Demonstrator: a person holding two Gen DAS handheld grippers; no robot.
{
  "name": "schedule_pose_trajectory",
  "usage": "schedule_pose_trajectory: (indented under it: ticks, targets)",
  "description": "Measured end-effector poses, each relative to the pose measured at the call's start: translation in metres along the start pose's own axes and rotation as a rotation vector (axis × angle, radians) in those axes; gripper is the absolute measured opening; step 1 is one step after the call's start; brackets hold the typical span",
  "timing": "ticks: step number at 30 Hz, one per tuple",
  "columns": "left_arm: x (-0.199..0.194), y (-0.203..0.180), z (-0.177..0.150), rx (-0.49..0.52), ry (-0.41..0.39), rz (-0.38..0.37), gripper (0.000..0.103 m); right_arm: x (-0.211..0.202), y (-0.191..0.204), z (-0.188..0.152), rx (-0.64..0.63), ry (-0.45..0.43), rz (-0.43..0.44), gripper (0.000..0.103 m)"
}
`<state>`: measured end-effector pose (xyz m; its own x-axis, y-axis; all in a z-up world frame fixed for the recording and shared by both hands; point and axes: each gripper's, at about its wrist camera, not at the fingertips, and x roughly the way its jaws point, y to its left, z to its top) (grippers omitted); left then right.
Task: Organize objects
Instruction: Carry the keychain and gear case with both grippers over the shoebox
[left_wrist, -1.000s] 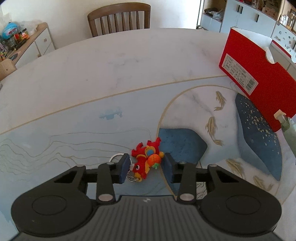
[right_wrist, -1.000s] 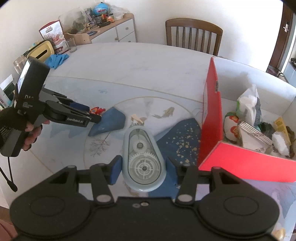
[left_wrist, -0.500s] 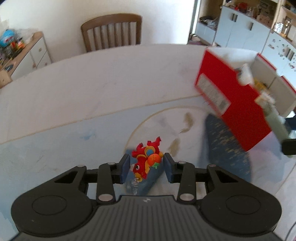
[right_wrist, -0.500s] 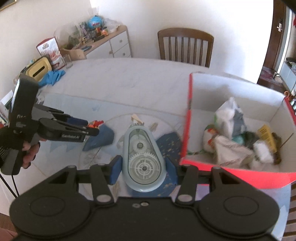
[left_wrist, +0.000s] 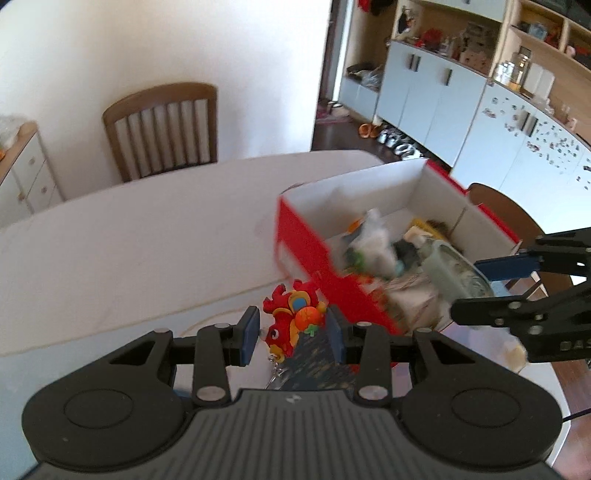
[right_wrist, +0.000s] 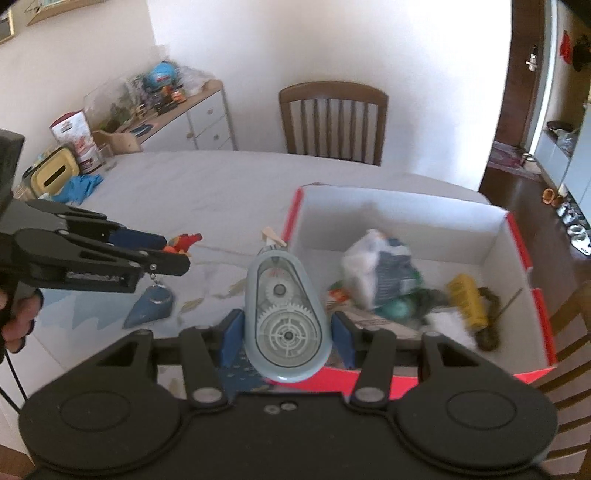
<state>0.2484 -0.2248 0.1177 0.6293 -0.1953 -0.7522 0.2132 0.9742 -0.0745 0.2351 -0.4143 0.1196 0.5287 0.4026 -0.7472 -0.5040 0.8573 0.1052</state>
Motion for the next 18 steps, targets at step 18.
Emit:
schedule_pose_trajectory:
  ticks: [18]
  targets:
    - [0.063,-0.109,0.038,0.138,0.035,-0.054,0.038,0.004,-0.108,0.0,0.089,0.0,-0.142,0.051]
